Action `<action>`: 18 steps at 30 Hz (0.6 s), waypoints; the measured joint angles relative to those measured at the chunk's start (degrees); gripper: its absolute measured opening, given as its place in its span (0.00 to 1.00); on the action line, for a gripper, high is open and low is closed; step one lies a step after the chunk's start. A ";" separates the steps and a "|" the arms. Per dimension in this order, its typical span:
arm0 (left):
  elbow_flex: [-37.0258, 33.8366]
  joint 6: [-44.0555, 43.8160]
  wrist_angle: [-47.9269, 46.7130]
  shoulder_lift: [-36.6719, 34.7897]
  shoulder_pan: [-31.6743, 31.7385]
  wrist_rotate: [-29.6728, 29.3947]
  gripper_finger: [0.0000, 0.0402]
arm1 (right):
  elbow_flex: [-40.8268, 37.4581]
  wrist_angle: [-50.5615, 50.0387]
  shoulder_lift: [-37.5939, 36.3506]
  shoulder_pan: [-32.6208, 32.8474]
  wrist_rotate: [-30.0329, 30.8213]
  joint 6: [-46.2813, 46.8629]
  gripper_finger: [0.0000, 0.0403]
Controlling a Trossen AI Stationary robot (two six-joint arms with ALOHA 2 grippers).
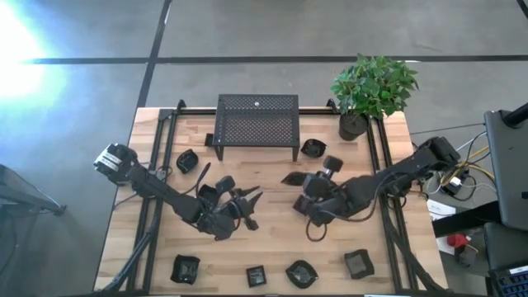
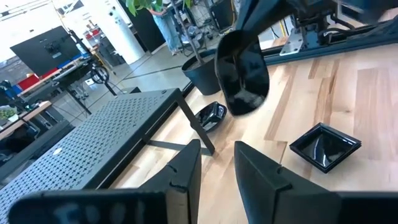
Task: Pick & Place Mini shaped plates
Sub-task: Stack the black leaf shaped plate on top of the other black leaf shaped plate
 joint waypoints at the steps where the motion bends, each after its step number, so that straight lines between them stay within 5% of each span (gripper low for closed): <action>1: 0.00 -0.01 -0.03 0.00 0.00 0.02 0.23 | -0.48 -1.38 -0.81 -0.55 -0.62 1.22 0.02; 18: 0.06 -0.01 -0.04 0.00 -0.02 0.05 0.23 | -22.07 -1.76 -20.45 -14.82 -7.86 8.80 0.02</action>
